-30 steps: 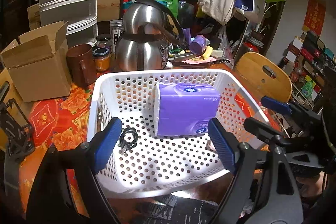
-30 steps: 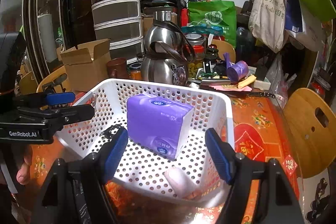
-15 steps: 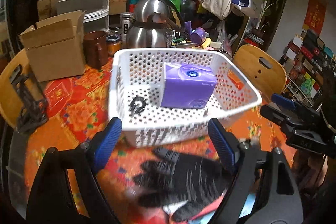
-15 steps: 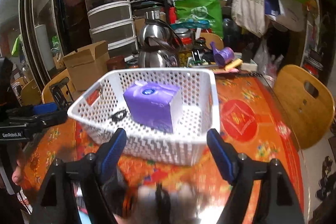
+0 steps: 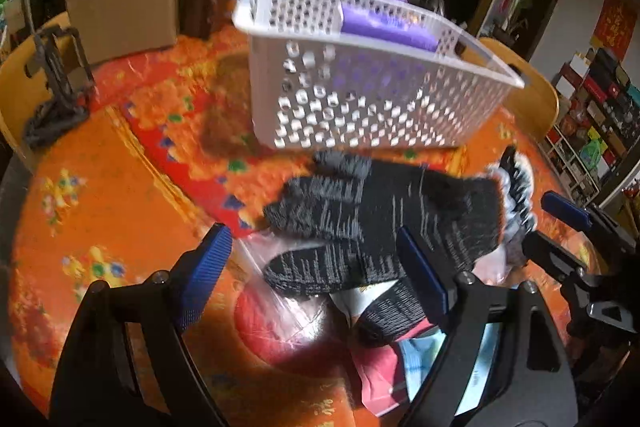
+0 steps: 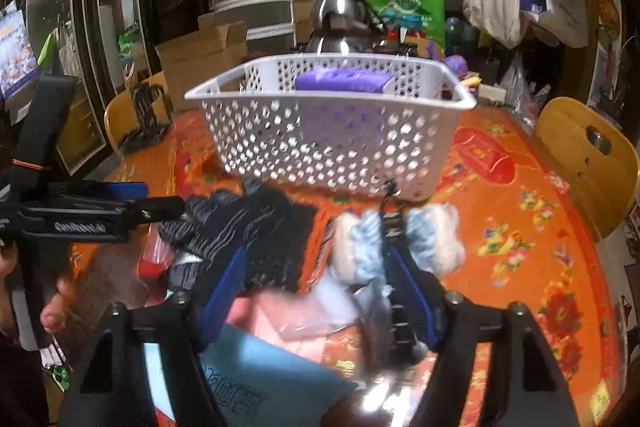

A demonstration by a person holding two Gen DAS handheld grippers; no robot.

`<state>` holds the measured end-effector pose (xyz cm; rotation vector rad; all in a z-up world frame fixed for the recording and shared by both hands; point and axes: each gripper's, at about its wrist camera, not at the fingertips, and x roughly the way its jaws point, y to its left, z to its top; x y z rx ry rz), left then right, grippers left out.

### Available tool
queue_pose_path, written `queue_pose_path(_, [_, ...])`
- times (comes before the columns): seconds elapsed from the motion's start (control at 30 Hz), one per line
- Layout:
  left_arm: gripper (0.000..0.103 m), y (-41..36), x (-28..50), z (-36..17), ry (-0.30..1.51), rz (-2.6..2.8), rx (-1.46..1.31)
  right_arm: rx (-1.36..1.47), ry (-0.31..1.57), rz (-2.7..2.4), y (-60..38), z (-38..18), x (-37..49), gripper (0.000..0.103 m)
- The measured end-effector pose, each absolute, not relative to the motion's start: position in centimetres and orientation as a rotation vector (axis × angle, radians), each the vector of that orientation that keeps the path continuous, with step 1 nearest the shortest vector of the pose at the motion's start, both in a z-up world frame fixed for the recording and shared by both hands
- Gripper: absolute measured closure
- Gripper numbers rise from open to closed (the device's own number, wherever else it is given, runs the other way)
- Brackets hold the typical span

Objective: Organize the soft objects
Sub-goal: 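Grasp the black work gloves with both grippers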

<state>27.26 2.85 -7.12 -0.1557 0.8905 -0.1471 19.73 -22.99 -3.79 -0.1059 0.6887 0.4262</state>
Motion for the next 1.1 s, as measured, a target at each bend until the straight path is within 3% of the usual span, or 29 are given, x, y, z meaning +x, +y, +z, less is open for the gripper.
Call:
queue_pose_path(0.17, [0.022,2.2,27.7,-8.9,0.901,-0.148,-0.150,-0.127,0.710,0.437,-21.9,-4.7,20.0,0.055])
queue_pose_path(0.4, [0.030,0.9,28.2,-9.4,0.900,-0.146,-0.090,-0.153,0.737,0.470,-20.5,-5.7,20.4,0.058])
queue_pose_path(0.47, [0.035,0.4,28.5,-10.0,0.915,-0.155,-0.076,-0.154,0.746,0.478,-20.3,-6.1,20.6,0.067])
queue_pose_path(0.57, [0.048,0.2,28.5,-10.3,0.911,-0.148,-0.069,-0.158,0.744,0.479,-20.2,-6.2,20.6,0.070])
queue_pose_path(0.63, [0.064,0.2,28.4,-10.2,0.906,-0.162,-0.081,-0.157,0.737,0.480,-20.4,-6.1,20.5,0.075])
queue_pose_path(0.77, [0.083,0.0,28.0,-9.9,0.892,-0.200,-0.094,-0.159,0.732,0.489,-20.5,-6.0,20.4,0.086])
queue_pose_path(1.1, [0.085,-0.2,26.9,-9.3,0.861,-0.225,-0.104,-0.147,0.717,0.505,-21.0,-5.7,20.2,0.100])
